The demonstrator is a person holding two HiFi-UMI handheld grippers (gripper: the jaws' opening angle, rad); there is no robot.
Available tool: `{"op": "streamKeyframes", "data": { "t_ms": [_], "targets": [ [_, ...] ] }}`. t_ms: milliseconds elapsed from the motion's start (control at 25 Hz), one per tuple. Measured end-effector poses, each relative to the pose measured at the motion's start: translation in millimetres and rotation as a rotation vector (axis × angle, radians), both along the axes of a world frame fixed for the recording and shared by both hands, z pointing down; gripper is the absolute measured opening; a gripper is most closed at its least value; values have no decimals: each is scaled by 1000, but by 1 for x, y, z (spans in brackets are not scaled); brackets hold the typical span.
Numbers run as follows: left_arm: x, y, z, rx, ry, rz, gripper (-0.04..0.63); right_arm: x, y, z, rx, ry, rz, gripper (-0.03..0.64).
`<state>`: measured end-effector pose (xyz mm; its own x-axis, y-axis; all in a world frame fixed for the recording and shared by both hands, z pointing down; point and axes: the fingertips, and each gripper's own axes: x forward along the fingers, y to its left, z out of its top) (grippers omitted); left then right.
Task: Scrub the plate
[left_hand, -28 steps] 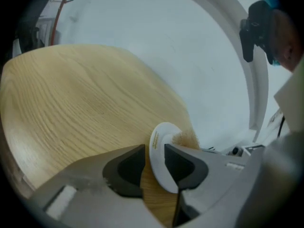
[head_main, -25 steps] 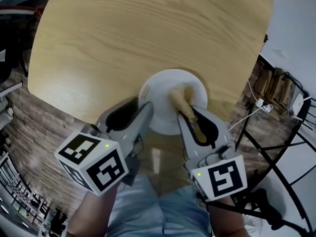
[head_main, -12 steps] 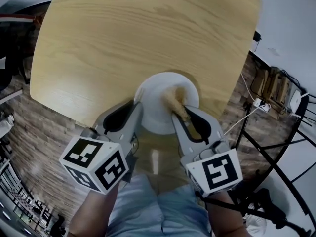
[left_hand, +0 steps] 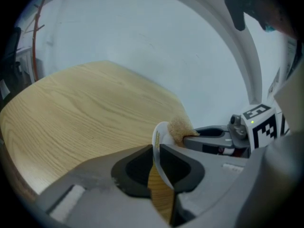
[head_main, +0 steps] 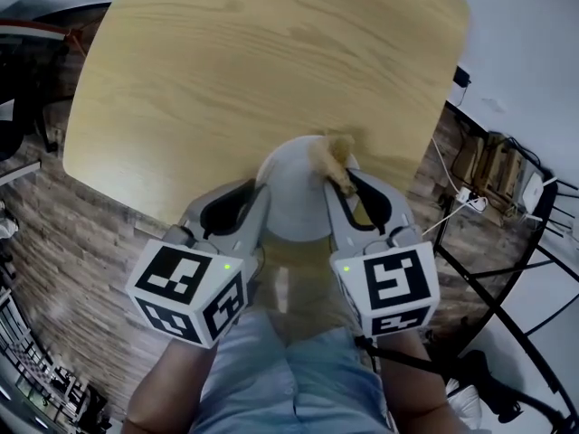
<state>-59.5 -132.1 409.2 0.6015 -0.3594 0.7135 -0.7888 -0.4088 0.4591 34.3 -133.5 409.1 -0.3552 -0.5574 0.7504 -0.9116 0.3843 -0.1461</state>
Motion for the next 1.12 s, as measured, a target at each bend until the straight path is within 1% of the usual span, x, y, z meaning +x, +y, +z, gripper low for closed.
{"op": "streamKeyframes", "data": {
  "t_ms": [80, 160, 440, 720, 920, 1120],
  "targets": [
    [4, -1, -5, 26, -7, 30, 69, -4, -3, -1, 7, 9, -20, 78],
    [6, -2, -9, 39, -2, 41, 69, -10, -5, -3, 16, 17, -43, 77],
    [6, -2, -14, 44, 1, 51, 69, -31, -1, -9, 33, 67, -133, 75],
    [5, 0, -14, 45, 2, 47, 64, -44, 14, -12, 38, 49, -169, 74],
    [5, -3, -13, 58, -1, 41, 61, -53, 25, -11, 32, 18, -185, 74],
    [3, -6, -12, 48, 19, 14, 57, -61, 38, -8, 22, -21, -194, 72]
  ]
}}
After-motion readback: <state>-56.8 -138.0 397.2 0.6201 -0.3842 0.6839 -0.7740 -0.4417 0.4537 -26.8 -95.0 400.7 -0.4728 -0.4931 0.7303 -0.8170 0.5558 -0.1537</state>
